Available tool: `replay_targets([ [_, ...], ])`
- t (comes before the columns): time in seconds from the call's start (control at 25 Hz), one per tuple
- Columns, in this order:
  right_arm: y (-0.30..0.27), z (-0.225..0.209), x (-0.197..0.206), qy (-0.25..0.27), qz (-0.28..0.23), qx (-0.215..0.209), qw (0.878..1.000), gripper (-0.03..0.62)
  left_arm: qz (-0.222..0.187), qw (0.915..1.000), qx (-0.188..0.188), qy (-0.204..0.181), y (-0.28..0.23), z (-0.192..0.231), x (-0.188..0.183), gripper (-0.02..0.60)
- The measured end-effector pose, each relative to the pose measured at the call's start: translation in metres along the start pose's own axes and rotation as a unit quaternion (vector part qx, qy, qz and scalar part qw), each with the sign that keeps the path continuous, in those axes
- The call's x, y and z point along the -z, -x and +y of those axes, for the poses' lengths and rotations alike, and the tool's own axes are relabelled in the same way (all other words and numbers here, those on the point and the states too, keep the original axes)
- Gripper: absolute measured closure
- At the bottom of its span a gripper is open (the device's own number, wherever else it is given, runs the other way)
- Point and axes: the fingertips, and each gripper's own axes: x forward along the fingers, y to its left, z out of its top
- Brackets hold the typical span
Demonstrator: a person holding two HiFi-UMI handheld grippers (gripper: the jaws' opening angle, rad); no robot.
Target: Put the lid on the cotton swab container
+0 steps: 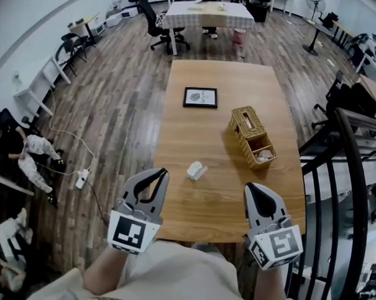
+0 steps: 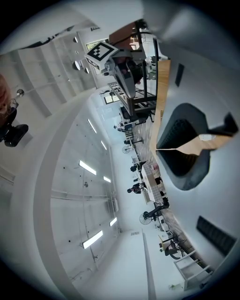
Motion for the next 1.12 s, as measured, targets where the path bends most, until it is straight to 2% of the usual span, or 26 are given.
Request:
replay_targets([
  [0.2,-0.023,-0.003,0.004,-0.004,0.002,-0.017,1.000,0.568,0.008,0.9999,-0.013,0.006,-0.006,0.007,0.008,0.554],
  [0.4,-0.043,-0.001,0.011,-0.011,0.008,-0.009,1.000,0.568,0.011,0.9999,-0.010,0.006,-0.010,0.023,0.018,0.554],
  [0.68,-0.079,0.008,0.035,-0.029,0.036,0.002,0.999,0.568,0.013,0.9995,-0.005,0.027,-0.022,0.051,0.039,0.554],
  [0.84,-0.108,0.004,0.062,-0.044,0.069,0.008,0.997,0.568,0.027,0.9989,0.003,0.038,-0.039,0.063,0.063,0.555],
  [1.0,-0.136,-0.005,0.098,-0.064,0.104,0.013,0.993,0.568,0.064,0.9976,0.011,0.023,-0.062,0.070,0.099,0.555],
  [1.12,-0.157,-0.009,0.129,-0.079,0.134,0.015,0.988,0.568,0.087,0.9951,0.026,0.037,-0.078,0.071,0.131,0.554],
])
